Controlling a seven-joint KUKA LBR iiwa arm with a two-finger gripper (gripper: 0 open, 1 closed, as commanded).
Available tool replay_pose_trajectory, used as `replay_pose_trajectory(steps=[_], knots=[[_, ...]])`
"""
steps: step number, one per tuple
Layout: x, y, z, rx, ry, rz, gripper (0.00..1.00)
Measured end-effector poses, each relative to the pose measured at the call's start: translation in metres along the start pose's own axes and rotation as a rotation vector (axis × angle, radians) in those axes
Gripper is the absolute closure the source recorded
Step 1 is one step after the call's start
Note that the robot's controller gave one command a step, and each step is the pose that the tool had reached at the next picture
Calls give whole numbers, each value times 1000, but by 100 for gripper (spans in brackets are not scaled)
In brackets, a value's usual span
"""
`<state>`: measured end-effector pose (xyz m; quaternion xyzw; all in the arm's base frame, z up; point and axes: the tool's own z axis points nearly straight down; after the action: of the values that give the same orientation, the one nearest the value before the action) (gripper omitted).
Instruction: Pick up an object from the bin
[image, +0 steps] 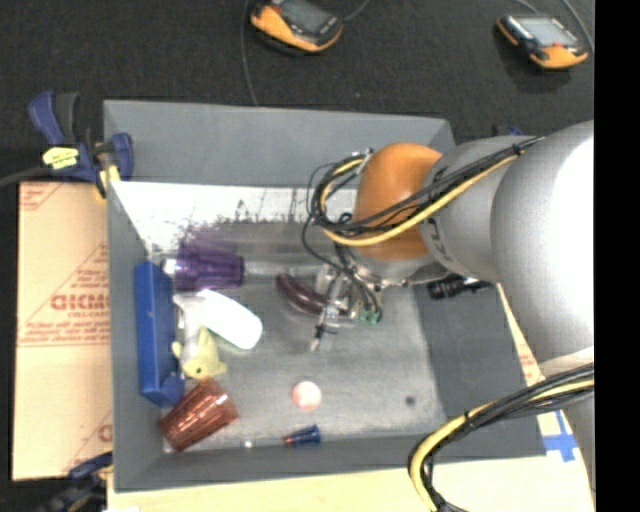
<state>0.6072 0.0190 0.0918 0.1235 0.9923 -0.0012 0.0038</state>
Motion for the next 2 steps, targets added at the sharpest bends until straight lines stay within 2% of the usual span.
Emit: replay_pose_trajectory(steps=[1, 2], knots=[[-7, -15, 21, -1, -9, 91, 100], [-7, -15, 21, 0, -9, 89, 100]])
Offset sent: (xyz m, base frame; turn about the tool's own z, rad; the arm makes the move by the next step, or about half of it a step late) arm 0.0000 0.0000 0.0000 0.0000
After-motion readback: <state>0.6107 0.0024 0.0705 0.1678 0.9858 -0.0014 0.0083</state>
